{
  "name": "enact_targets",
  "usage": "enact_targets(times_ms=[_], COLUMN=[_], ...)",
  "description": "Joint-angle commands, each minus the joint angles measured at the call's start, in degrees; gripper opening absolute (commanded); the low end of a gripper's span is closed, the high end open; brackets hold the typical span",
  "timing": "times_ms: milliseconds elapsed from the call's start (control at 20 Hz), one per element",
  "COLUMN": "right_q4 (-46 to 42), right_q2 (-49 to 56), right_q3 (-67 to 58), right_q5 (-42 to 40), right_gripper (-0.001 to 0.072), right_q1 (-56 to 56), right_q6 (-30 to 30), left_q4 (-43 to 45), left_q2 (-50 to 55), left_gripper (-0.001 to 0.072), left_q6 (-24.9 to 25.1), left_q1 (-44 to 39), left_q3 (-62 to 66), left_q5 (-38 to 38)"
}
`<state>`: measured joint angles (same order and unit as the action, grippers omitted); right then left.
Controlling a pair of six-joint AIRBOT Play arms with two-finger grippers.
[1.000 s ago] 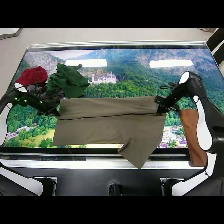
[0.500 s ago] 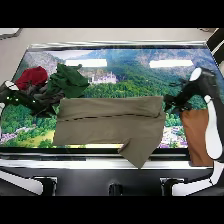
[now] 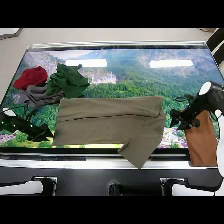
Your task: Fold the shirts.
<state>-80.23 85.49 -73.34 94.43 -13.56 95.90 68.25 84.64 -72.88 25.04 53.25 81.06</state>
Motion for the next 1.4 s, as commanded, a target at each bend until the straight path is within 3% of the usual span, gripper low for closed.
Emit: enact_targets(times_ms=[0,200,250,300,450,900,1000,1100,1350], right_q4=[0.2,0.1,0.1,0.3,4.4,24.3,24.7,24.7,24.4], right_q2=[-1.9,-3.9,-5.0,-6.4,-11.2,-13.2,-13.2,-13.2,-13.9], right_q3=[3.7,7.9,9.9,12.3,21.9,41.8,42.9,42.5,29.1], right_q5=[-0.8,-2.0,-2.8,-3.7,-8.1,-26.0,-28.8,-30.0,-22.1], right_gripper=[0.0387,0.0394,0.0395,0.0397,0.0473,0.0469,0.0403,0.0047,0.0039], right_q1=[-0.2,-0.2,-0.2,-0.2,-0.2,-0.2,-0.2,-0.2,-0.2], right_q6=[-1.0,-2.0,-2.1,-2.3,-4.6,-8.3,-8.2,-8.2,-11.1], left_q4=[-1.4,-2.3,-2.5,-3.0,-5.4,-5.9,-5.9,-5.9,-9.8], left_q2=[-1.6,-1.0,-0.9,-0.9,-0.9,-1.0,-1.0,-1.1,-5.9], left_gripper=[0.0424,0.0361,0.0318,0.0196,0.0028,0.0027,0.0027,0.0027,0.0025], left_q6=[1.4,1.4,1.4,1.4,1.4,1.7,2.0,2.2,4.3], left_q1=[1.2,0.7,0.7,0.7,0.7,0.7,0.7,0.7,0.7], left_q3=[-4.3,-7.5,-8.0,-8.1,-8.0,-8.0,-8.0,-8.0,-2.1], left_q5=[-2.4,-3.4,-3.9,-4.0,-4.7,-4.1,-4.0,-4.0,-4.0])
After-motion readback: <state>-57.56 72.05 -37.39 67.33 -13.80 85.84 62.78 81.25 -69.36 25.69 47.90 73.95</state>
